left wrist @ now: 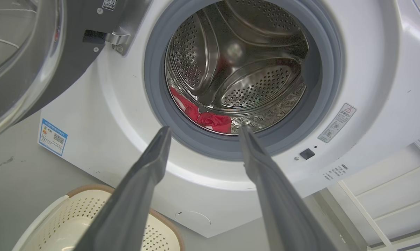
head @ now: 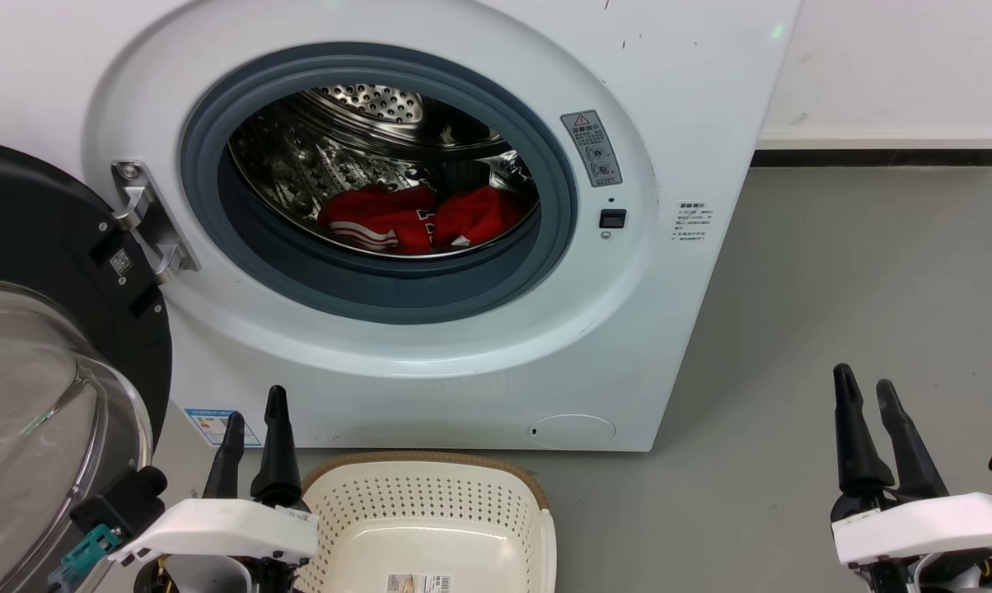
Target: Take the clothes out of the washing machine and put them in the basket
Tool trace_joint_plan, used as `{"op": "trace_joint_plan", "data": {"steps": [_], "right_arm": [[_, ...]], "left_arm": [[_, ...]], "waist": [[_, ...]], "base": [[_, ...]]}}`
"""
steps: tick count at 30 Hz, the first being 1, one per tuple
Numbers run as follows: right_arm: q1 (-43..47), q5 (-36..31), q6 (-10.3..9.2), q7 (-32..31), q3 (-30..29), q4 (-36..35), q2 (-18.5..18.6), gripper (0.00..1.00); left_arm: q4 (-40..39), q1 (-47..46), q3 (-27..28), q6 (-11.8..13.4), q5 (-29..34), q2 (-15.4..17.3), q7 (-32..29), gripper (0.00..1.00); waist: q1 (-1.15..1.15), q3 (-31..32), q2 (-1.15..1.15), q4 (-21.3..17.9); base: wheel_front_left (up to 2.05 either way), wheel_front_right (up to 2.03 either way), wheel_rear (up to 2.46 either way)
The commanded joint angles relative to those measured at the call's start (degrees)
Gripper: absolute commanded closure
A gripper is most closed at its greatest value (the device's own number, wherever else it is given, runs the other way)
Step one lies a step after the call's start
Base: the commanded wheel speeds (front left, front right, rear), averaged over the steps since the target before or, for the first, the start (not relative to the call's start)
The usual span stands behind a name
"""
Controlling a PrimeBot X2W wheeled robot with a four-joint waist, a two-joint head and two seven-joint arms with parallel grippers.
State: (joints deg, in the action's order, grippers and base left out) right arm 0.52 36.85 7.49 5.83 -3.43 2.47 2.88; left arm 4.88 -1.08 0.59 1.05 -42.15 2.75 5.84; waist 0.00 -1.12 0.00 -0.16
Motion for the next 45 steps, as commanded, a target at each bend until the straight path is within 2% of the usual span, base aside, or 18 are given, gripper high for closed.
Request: {"op": "trace_joint_plan", "data": {"steps": [1, 23, 45], "right_arm": [[0.02, -1.63, 0.00, 0.47, 0.09, -1.03, 0.05, 0.00], [2.01, -16.95, 0.00, 3.99, 1.02, -3.14, 0.03, 0.00], [3.76, -28.63, -0.01, 6.78, 1.81, -5.31, 0.01, 0.00]], "left_arm": [[-1.08, 0.04, -0.14, 0.20, 1.49, 0.12, 0.51, 0.00], [-2.22, 1.53, -1.37, 1.08, 14.39, 0.14, 3.92, 0.00], [-2.87, 2.97, -2.37, 2.24, 24.65, 0.15, 6.71, 0.00]], "waist": [[0.00, -0.01, 0.00, 0.00], [0.00, -0.37, 0.00, 0.04], [0.00, -0.51, 0.00, 0.06]], "base": [[0.00, 0.00, 0.00], [0.00, 0.00, 0.00], [0.00, 0.00, 0.00]]}}
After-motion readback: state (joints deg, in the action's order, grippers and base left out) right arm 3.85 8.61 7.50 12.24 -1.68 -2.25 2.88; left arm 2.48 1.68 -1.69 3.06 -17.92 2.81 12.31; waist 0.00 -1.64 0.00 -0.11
